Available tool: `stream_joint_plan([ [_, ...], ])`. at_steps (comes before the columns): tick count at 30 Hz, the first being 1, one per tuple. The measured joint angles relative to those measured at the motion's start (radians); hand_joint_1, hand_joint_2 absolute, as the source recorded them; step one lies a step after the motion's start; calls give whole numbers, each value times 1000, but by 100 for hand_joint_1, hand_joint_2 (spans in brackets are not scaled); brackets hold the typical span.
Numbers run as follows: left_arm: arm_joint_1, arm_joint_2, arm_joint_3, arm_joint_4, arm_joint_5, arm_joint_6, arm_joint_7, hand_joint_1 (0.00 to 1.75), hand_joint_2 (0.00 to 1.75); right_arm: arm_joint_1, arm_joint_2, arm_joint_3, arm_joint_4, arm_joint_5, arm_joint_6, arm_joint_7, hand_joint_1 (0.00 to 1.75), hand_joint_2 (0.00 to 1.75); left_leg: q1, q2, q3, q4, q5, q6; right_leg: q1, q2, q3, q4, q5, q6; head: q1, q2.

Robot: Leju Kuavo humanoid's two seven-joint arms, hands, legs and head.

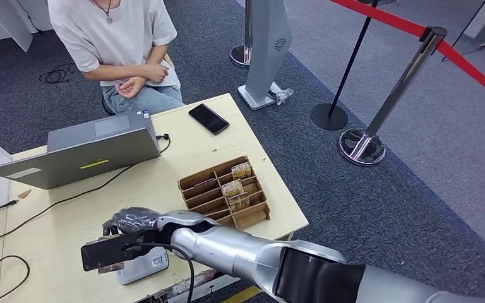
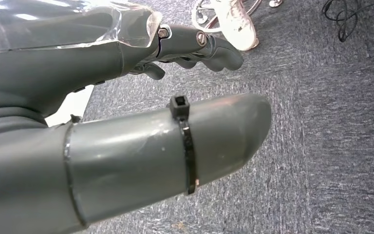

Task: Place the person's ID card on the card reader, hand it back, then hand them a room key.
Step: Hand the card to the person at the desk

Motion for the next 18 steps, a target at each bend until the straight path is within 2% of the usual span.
stream_joint_plan([
  [8,1,-1,1,0,5,4,-14,0,0,44,-66,-94,-247,-163,57,-56,175,175,0,0,0,0,0,0,0,0,0,0,0,0,0,0],
  [11,1,-3,1,0,5,4,-25,0,0,63,-81,-140,-323,-213,45,-84,175,175,0,0,0,0,0,0,0,0,0,0,0,0,0,0],
  [14,1,-6,1,0,1,4,-32,0,0,86,-91,-198,-393,-189,-57,-119,175,175,0,0,0,0,0,0,0,0,0,0,0,0,0,0],
  [18,0,-8,0,0,-11,3,-37,0,0,100,-95,-267,-456,-56,-283,-158,175,175,0,0,0,0,0,0,0,0,0,0,0,0,0,0],
])
